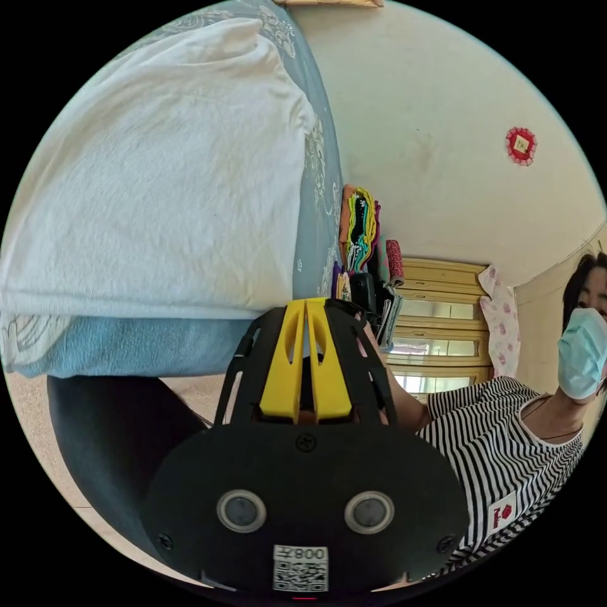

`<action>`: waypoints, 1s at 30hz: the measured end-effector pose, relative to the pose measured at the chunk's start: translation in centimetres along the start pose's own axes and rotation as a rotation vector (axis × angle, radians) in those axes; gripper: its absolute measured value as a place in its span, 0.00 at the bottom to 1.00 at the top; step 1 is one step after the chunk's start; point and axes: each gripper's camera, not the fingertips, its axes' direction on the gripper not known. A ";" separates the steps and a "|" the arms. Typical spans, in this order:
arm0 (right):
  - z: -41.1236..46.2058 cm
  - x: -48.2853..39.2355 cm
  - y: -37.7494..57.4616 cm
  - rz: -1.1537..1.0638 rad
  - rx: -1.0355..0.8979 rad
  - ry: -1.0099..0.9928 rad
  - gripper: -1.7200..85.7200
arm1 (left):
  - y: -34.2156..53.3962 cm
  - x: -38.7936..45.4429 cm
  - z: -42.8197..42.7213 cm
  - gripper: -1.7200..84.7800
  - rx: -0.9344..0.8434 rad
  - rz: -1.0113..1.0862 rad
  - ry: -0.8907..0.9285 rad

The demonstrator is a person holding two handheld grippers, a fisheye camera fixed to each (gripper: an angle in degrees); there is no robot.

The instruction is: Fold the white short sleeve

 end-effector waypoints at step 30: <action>14.0 -3.7 -3.3 0.021 0.016 -0.034 0.11 | 5.1 -2.9 2.2 0.05 0.075 -0.135 -0.030</action>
